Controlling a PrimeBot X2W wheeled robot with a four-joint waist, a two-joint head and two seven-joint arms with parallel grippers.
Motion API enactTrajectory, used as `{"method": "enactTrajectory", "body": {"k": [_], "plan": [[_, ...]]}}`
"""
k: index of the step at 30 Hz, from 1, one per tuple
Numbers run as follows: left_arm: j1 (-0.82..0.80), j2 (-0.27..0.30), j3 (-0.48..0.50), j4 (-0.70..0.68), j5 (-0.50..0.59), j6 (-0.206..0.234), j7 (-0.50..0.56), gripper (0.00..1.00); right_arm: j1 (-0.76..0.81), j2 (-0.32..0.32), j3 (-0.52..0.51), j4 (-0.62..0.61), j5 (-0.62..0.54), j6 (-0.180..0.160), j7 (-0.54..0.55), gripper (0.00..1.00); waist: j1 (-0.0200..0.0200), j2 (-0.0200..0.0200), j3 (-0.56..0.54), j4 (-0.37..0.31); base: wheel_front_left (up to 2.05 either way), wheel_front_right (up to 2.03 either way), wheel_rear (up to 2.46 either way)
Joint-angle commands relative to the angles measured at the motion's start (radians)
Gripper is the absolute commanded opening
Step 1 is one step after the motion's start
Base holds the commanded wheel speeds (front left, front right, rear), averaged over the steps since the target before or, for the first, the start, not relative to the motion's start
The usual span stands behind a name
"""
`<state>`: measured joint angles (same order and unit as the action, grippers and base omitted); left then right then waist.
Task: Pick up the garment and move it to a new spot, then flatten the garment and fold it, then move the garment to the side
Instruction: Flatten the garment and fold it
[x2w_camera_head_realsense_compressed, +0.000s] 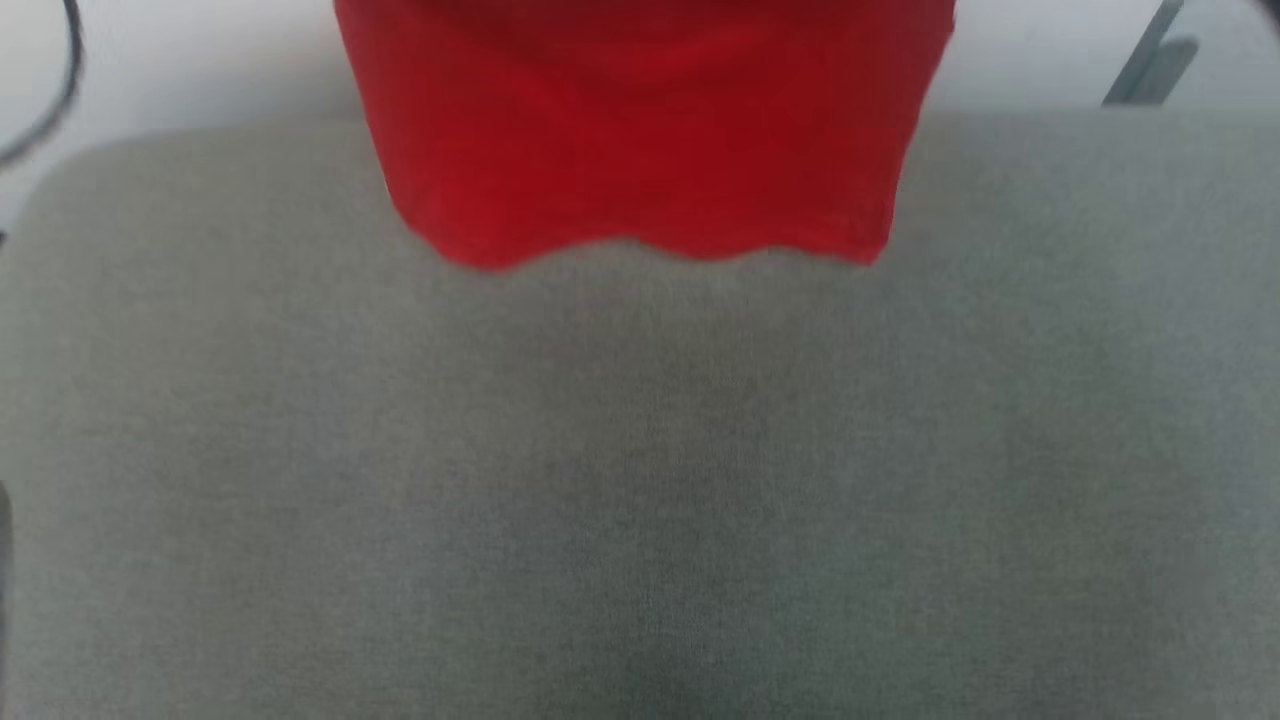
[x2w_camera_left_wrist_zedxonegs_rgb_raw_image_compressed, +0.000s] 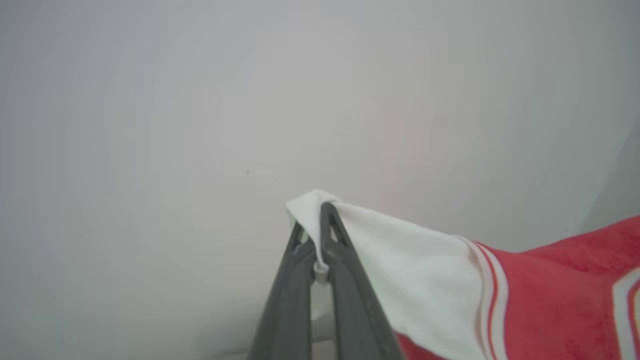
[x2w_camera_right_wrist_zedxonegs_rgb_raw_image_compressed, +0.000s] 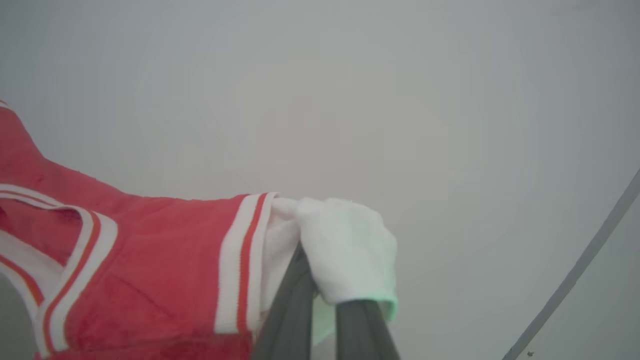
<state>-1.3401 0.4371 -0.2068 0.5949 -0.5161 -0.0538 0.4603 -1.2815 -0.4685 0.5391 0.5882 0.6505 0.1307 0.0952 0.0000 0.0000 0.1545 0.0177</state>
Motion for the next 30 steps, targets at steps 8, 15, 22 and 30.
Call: {"method": "enactTrajectory", "body": {"k": [8,15,22,30], "plan": [[-0.257,-0.042,0.005,0.149,0.068,-0.015,-0.337,0.00,-0.253,0.064,-0.038,0.232,-0.214,0.000,-0.322,0.00,0.0000,0.0000,0.243,0.001,0.00,0.00,0.00],[-0.319,-0.074,-0.003,0.299,0.082,-0.032,-0.573,0.00,-0.305,0.106,-0.093,0.294,-0.375,0.000,-0.362,0.00,0.0000,0.0000,0.314,0.029,0.00,0.00,0.00],[-0.224,-0.122,-0.040,0.477,0.034,-0.070,-0.533,0.00,-0.156,0.126,-0.048,0.355,-0.331,0.000,-0.359,0.00,0.0000,0.0000,0.277,0.053,0.00,0.00,0.00],[-0.026,-0.132,-0.140,0.519,-0.063,-0.076,-0.294,0.00,0.063,0.082,0.088,0.287,-0.072,0.000,-0.224,0.00,0.0000,0.0000,0.181,0.056,0.00,0.00,0.00]]}}
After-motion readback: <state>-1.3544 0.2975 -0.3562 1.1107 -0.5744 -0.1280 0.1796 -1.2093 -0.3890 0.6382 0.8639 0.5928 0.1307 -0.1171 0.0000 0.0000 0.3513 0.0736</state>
